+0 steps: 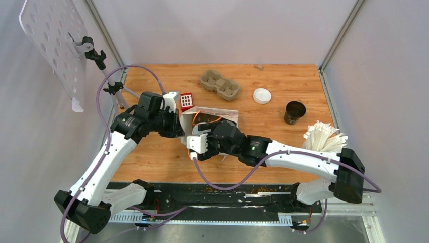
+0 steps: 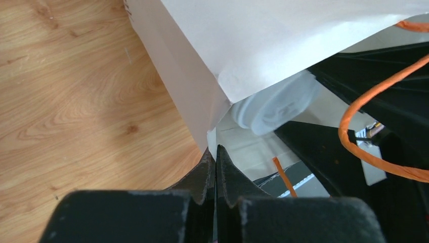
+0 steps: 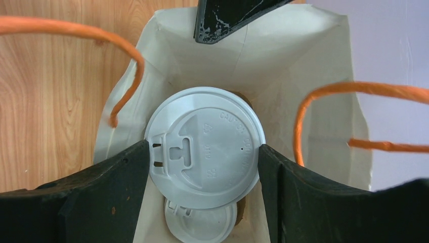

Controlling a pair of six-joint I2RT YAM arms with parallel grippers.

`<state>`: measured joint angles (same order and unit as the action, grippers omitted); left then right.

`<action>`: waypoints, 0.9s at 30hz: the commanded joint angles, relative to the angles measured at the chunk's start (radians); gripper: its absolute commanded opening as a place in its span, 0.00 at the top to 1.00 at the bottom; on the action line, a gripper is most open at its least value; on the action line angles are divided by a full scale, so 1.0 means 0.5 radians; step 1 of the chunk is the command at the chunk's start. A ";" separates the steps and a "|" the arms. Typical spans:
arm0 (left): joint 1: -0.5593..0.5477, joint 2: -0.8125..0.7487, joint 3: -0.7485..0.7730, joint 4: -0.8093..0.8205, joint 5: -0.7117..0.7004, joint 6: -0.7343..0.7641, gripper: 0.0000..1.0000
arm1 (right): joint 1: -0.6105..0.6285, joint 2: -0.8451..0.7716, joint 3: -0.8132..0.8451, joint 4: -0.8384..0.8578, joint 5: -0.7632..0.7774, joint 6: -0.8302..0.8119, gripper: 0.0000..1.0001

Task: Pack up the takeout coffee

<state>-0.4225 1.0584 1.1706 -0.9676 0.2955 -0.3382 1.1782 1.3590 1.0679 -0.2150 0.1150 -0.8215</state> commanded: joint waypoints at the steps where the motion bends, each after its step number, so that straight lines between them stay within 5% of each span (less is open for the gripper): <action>1: 0.014 -0.014 -0.047 0.116 0.147 0.018 1.00 | -0.043 0.080 0.065 0.215 0.045 -0.040 0.34; 27: 0.004 0.012 -0.062 0.074 0.165 -0.032 1.00 | -0.299 0.243 -0.163 0.617 -0.322 -0.337 0.34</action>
<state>-0.4229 1.0584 1.1179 -0.9401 0.3401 -0.3351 1.0321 1.4570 0.9958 0.0051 0.0063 -0.9573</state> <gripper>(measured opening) 0.006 0.742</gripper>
